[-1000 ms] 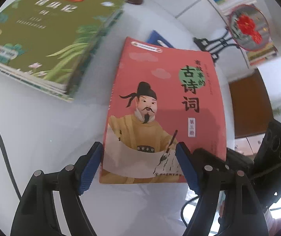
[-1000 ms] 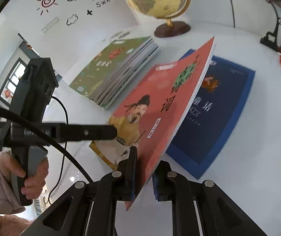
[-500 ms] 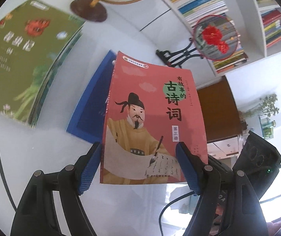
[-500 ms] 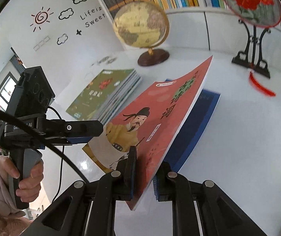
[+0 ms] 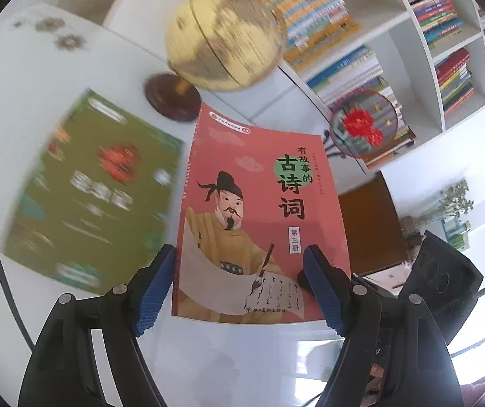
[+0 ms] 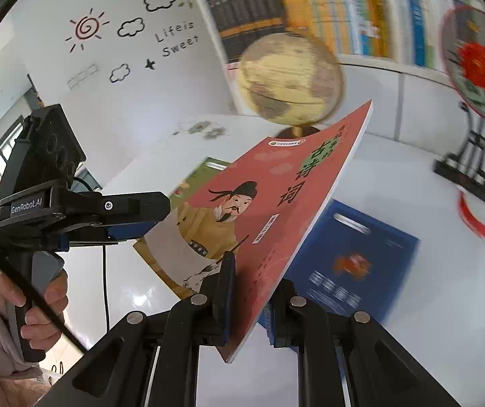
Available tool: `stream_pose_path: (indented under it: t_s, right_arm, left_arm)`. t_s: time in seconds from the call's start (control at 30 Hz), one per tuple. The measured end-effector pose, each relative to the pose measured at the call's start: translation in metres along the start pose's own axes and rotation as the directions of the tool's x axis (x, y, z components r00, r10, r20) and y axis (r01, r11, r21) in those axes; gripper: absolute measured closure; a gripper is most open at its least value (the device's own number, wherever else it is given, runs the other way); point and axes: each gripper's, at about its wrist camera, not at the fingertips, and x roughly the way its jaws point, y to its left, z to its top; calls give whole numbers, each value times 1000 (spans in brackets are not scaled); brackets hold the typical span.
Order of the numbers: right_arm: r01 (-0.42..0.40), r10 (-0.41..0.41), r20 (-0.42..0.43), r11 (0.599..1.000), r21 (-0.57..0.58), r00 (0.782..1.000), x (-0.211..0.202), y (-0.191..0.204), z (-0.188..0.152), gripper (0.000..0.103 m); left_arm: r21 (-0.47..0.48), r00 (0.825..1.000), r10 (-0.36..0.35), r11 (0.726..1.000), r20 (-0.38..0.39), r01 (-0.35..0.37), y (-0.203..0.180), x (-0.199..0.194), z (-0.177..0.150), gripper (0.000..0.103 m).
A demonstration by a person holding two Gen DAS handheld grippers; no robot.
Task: Organize books
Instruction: 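Lift the red book and carry it with the right gripper toward the globe, then lower the red book onto the pile and open the right gripper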
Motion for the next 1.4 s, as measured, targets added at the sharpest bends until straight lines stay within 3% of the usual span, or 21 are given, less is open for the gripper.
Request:
stream_pose_path:
  t_s: [0.3, 0.47, 0.77, 1.1, 1.23, 1.4]
  right_arm:
    - [-31, 31, -31, 1000, -1, 999, 71, 55, 31, 89]
    - [-47, 49, -60, 998, 37, 997, 99, 70, 33, 89]
    - [-32, 44, -128, 995, 92, 991, 136, 79, 25, 88]
    - [-7, 80, -221, 950, 312, 972, 162, 56, 9, 70]
    - [-22, 100, -215, 941, 339, 972, 155, 55, 4, 51]
    - [5, 85, -245, 939, 344, 966, 144, 48, -3, 50]
  left_arm:
    - [21, 997, 70, 997, -11, -70, 59, -27, 35, 30]
    - [31, 993, 108, 994, -35, -107, 83, -30, 42, 30]
    - [3, 988, 114, 993, -103, -114, 112, -21, 39, 30]
    - [-58, 966, 208, 974, -152, -219, 127, -12, 32, 24]
    - [-86, 959, 258, 959, -121, -269, 132, -23, 32, 24]
    - [-45, 946, 312, 947, -86, -317, 117, -32, 34, 24]
